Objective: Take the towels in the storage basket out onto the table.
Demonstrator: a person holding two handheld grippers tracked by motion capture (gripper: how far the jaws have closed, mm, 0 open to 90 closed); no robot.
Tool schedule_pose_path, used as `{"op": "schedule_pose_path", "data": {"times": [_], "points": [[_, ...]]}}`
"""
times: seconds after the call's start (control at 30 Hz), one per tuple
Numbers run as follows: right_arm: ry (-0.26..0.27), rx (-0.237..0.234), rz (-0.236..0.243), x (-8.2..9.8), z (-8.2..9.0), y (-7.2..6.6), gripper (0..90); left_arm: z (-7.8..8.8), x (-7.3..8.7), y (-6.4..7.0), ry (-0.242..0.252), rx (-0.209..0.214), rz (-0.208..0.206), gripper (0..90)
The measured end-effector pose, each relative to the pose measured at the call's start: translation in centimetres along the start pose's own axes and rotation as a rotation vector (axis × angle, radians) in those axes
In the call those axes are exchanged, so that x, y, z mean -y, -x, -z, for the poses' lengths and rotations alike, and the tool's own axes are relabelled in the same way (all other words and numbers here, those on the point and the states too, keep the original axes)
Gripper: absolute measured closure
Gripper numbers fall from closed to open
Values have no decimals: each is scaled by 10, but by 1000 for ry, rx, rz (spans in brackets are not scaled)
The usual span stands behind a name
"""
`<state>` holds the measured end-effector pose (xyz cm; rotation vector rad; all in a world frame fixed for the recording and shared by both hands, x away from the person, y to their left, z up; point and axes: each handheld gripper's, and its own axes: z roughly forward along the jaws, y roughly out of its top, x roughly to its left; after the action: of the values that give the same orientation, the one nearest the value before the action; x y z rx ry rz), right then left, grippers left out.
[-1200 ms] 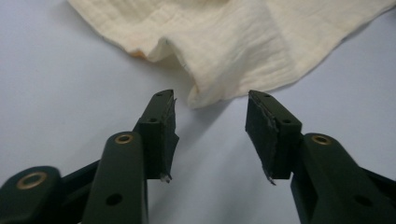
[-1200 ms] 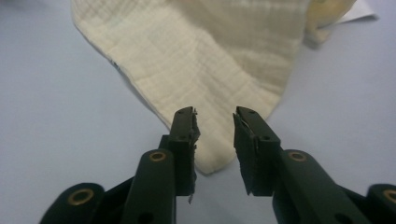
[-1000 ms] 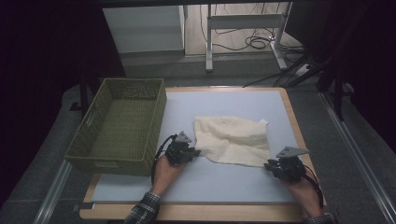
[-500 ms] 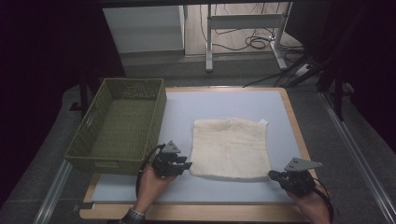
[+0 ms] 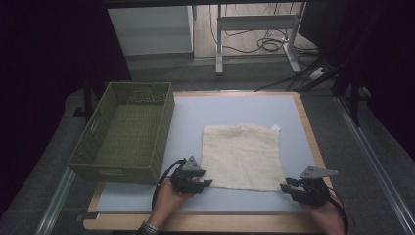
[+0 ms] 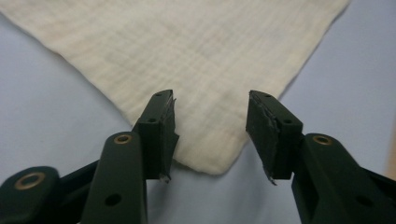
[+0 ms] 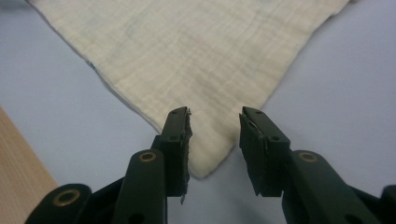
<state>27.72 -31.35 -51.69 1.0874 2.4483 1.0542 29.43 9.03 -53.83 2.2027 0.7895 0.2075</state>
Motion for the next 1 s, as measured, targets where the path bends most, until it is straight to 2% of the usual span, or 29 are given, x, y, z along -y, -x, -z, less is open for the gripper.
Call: {"op": "schedule_pose_path", "data": {"times": [0.03,0.07,0.1,0.13,0.17,0.2,0.27,0.47,0.57,0.63,0.67,0.73,0.77,0.83,0.87,0.9,0.97,1.0], "points": [[1,3,2,2,-4,-1,653,0,0,1,0,-16,3,588],[12,5,-1,3,-4,-2,725,0,0,1,-3,-28,8,635],[15,-14,-9,4,-3,-1,825,1,0,1,-7,-34,7,698],[13,-37,-18,4,-3,-2,860,2,0,1,-11,-15,10,786],[17,-34,-19,5,-3,-3,870,2,0,0,-11,14,21,876],[16,-28,-12,5,-3,-4,874,3,1,1,-15,17,21,897],[6,-19,6,5,1,-8,875,7,2,3,-17,38,21,900],[12,-43,17,11,16,-18,874,21,7,18,8,123,16,900],[14,-49,20,16,25,-23,874,29,8,26,22,141,8,900],[13,-50,22,19,30,-25,874,33,8,29,29,126,-9,900],[10,-50,19,20,32,-26,874,34,8,29,28,94,-22,893],[6,-39,21,22,34,-25,872,29,8,26,27,41,-16,664],[4,-38,14,23,34,-23,871,25,8,23,19,27,-14,606],[2,-37,0,25,31,-20,868,16,8,21,3,22,-13,592],[1,-38,-3,26,30,-19,867,10,8,20,-17,20,-20,593],[-2,-40,-9,27,29,-19,864,7,9,23,2,3,-35,609],[-6,-42,-7,29,25,-19,863,5,9,22,2,44,-20,771],[-9,-41,-8,29,24,-19,863,5,8,23,-7,62,-26,855]]}}
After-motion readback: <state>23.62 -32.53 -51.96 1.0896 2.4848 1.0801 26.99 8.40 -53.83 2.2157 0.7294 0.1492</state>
